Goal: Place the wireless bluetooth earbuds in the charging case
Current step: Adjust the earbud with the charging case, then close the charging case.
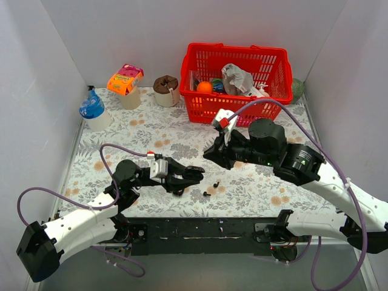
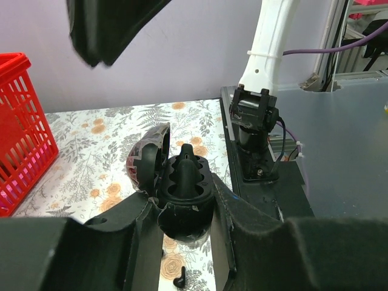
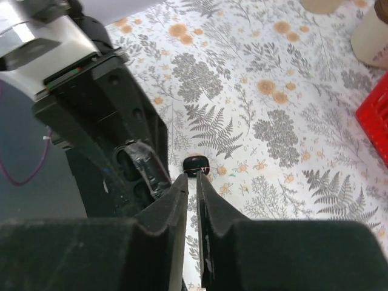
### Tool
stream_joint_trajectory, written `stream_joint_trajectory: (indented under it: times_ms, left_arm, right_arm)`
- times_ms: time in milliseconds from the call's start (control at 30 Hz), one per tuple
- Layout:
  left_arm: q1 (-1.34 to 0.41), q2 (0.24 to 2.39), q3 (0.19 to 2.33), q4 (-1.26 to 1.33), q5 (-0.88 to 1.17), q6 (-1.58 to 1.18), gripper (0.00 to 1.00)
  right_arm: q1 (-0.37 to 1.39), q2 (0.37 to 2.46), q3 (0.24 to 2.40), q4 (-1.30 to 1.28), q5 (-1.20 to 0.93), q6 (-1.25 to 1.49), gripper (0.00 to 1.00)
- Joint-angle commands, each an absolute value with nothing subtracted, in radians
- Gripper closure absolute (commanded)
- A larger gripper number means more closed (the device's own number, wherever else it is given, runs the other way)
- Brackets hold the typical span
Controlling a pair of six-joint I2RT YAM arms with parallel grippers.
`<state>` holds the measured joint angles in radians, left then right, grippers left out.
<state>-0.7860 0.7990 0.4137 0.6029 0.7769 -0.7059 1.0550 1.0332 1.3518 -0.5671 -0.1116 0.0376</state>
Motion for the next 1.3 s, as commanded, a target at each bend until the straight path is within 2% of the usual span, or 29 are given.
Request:
stream_joint_trajectory:
  times_ms: [0,100,267,633,800,967,1100,1267]
  left_arm:
    - [-0.79,0.804,0.426,0.615,0.787,-0.726,1.0]
    - [-0.79,0.81,0.433,0.62,0.792,-0.735,1.0]
    - [-0.79,0.834,0.442,0.62,0.793,-0.75,1.0]
    - [-0.79,0.85,0.446,0.644,0.778,-0.761,1.0]
    - [-0.79,0.857,0.454,0.647,0.775,-0.764,1.0]
    - [-0.79,0.865,0.457,0.664,0.816,-0.772,1.0]
    - [-0.79,0.862,0.453,0.681,0.825,-0.784,1.0]
    - [-0.79,0.861,0.459,0.666,0.799,-0.772,1.0]
  right_arm:
    - [1.051,1.094,1.391,-0.555,0.024,0.1,0.85]
    - [1.051,1.111,1.391,-0.554,0.008,0.106,0.87]
    - [1.051,1.129,1.402,-0.566,-0.199,0.081,0.88]
    - [1.052,1.127,1.373,-0.617,-0.278,0.075,0.88]
    - [1.052,1.108,1.356,-0.614,-0.25,0.086,0.87]
    - [1.043,1.078,1.364,-0.603,-0.026,0.141,0.87]
    - [1.042,1.152,1.387,-0.652,-0.069,0.141,0.89]
    - [1.051,1.144,1.362,-0.627,-0.161,0.13,0.9]
